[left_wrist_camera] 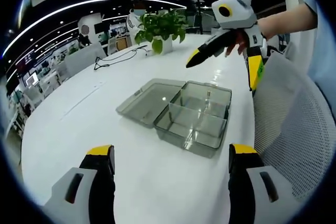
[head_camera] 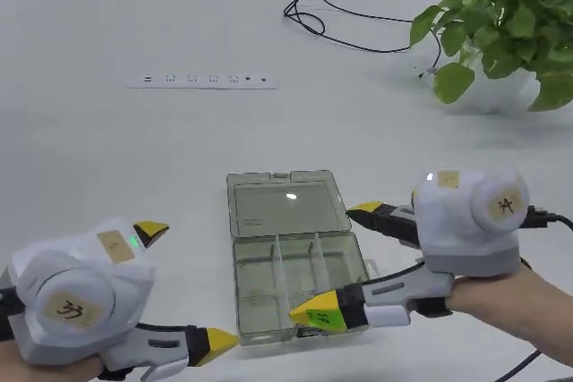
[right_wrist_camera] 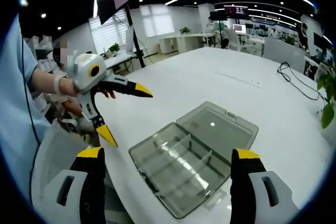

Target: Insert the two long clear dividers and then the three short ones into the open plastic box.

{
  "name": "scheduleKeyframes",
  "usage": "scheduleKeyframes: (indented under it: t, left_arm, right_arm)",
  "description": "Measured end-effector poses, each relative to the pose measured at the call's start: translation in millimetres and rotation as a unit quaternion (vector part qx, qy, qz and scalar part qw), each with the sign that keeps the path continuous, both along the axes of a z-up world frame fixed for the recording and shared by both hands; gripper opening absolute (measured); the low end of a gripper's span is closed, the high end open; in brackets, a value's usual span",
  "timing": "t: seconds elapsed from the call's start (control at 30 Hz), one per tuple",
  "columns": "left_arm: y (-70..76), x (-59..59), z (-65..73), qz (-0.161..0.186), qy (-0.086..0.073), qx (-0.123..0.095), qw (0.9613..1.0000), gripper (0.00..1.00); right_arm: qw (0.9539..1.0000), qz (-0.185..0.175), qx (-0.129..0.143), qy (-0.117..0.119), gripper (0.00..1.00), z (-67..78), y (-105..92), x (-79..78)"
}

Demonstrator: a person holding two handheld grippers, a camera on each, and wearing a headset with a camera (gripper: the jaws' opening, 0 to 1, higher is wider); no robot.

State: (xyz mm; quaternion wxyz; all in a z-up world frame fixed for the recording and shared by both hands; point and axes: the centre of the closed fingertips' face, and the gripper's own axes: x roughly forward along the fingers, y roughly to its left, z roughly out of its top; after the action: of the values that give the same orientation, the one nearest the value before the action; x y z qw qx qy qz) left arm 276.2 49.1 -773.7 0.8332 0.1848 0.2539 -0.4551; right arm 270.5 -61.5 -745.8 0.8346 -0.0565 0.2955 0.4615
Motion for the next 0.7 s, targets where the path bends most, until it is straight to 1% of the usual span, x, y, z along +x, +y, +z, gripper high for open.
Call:
scheduleKeyframes:
  t: [0.03,0.07,0.1,0.13,0.23,0.37,0.5,0.67,0.7]
  left_arm:
    - [-1.6,-1.0,0.6,0.001,0.000,0.000,1.0000,0.92]
    - [-2.8,-1.0,1.0,0.004,-0.002,-0.001,1.0000,0.92]
    - [-3.0,-0.4,0.5,0.006,-0.002,0.000,1.0000,0.92]
    - [-3.3,0.4,-0.4,0.010,-0.001,0.001,1.0000,0.92]
    - [-4.5,2.0,0.7,0.019,-0.004,-0.001,0.9998,0.92]
    - [-7.0,3.8,2.0,0.027,-0.002,-0.005,0.9996,0.91]
    - [-8.6,5.2,2.1,0.027,-0.004,0.001,0.9996,0.91]
    - [-9.2,6.2,4.2,0.027,-0.007,0.004,0.9996,0.91]
    - [-9.2,6.3,4.9,0.027,-0.007,0.004,0.9996,0.91]
  right_arm:
    - [1.0000,-0.001,0.006,0.000,1.00,1.2,-4.5,-2.3]
    - [0.9999,-0.001,0.016,-0.006,1.00,4.6,-8.5,-4.3]
    - [0.9996,0.001,0.019,-0.019,1.00,7.2,-12.0,-4.2]
    - [0.9990,0.005,0.022,-0.040,1.00,11.1,-17.6,-3.8]
    - [0.9985,0.003,0.023,-0.050,1.00,12.6,-33.2,-6.9]
    - [0.9986,0.000,0.017,-0.051,1.00,10.5,-55.5,-6.2]
    - [0.9990,-0.003,0.007,-0.044,1.00,4.9,-73.8,-5.6]
    - [0.9990,0.005,-0.007,-0.044,1.00,2.3,-86.4,-4.0]
    - [0.9989,0.011,-0.013,-0.044,1.00,1.7,-90.6,-2.7]
